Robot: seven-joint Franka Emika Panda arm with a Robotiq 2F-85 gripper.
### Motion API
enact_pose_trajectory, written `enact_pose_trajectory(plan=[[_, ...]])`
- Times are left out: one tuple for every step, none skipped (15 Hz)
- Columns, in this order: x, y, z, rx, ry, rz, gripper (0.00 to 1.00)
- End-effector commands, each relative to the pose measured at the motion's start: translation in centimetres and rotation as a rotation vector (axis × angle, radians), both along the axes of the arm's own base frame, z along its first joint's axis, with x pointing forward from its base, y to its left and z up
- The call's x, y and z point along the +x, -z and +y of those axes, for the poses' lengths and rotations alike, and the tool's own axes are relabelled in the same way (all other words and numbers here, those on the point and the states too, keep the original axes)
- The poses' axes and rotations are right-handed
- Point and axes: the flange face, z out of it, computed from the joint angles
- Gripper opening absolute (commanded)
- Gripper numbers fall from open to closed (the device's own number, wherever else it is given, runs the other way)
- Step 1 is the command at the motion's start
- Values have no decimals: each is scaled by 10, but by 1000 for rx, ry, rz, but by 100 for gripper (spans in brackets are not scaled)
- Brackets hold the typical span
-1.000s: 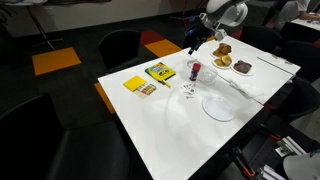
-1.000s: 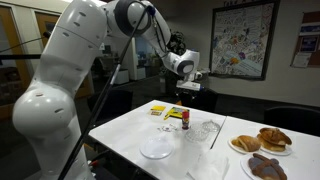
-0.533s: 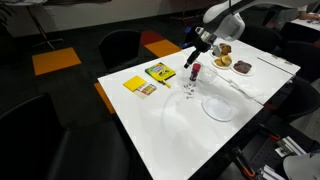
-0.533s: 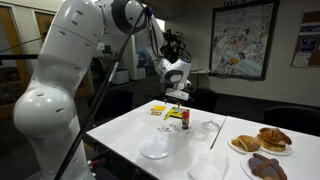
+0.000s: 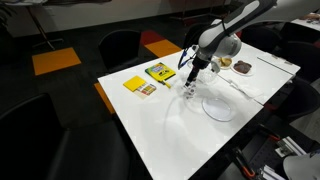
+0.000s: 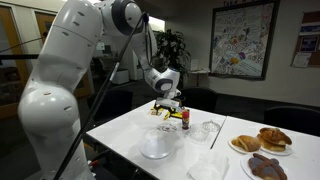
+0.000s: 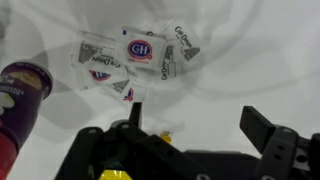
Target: Remove the lid from the glass container and put one sachet in the container.
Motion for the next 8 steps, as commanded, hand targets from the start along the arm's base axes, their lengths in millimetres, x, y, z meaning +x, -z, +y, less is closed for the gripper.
enact_pose_trajectory(plan=[[-17, 13, 1, -107, 8, 24, 100], [-20, 16, 1, -131, 10, 37, 100], [-23, 20, 0, -153, 12, 48, 100], [-25, 24, 0, -171, 13, 55, 100], [-27, 27, -2, -184, 18, 49, 100], [-28, 29, -3, -195, 29, 41, 100], [-28, 31, -5, -204, 40, 21, 100], [-27, 31, -7, -214, 54, -5, 100]])
